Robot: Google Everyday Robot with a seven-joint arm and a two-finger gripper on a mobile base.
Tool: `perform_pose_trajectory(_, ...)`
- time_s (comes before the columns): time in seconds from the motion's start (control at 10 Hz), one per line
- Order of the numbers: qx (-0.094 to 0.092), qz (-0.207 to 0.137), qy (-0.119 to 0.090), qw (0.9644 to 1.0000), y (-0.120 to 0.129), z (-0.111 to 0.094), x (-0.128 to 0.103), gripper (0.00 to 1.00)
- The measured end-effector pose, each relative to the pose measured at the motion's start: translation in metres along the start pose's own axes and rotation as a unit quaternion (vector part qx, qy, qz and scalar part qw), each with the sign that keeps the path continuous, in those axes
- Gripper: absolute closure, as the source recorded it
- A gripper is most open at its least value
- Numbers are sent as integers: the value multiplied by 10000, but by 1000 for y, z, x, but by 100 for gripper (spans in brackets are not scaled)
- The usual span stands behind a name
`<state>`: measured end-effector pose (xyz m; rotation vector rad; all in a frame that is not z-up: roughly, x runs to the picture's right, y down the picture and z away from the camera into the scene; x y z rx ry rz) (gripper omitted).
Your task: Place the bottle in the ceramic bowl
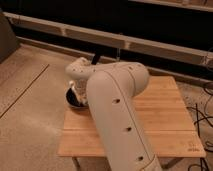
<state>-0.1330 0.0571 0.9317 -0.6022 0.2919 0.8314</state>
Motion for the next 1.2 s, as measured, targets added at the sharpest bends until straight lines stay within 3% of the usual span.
perform_pose_trajectory(0.2,2,-4,1,10000,1,-1,1,20)
perform_pose_trajectory(0.7,8,9,-58,10000,4,-7,2,20)
perform_pose_trajectory(1.0,196,-59,-263,9994,-1,-29,-5,20)
perform_pose_trajectory(1.2,375,-185,-545,9976,-2,-55,-15,20)
